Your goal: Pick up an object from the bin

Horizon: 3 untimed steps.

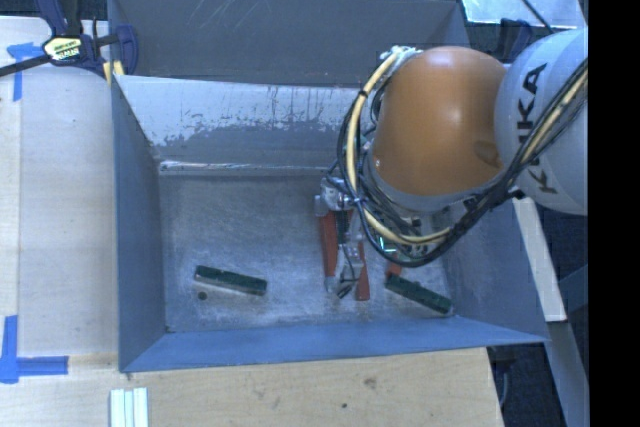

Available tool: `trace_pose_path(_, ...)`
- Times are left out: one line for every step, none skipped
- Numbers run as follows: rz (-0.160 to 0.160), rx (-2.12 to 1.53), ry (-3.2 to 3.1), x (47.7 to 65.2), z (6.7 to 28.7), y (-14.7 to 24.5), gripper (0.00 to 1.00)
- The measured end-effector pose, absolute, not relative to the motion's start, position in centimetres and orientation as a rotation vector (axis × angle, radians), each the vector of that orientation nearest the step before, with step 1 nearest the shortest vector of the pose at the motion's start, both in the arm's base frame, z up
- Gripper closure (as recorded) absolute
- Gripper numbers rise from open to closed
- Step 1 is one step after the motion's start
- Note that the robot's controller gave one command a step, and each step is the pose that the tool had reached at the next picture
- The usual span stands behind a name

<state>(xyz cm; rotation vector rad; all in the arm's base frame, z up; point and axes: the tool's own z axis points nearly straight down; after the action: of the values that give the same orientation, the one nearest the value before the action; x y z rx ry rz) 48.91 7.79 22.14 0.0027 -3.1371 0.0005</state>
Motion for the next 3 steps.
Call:
trace_pose_path(-0.001, -0.009, -3.137, 51.1, 6.6, 20.1, 0.0)
trace_pose_path(-0.002, -0.064, -3.146, 51.2, 10.2, 18.7, 0.0)
trace_pose_path(0.002, -0.174, -3.135, 50.0, 10.0, 17.3, 0.0)
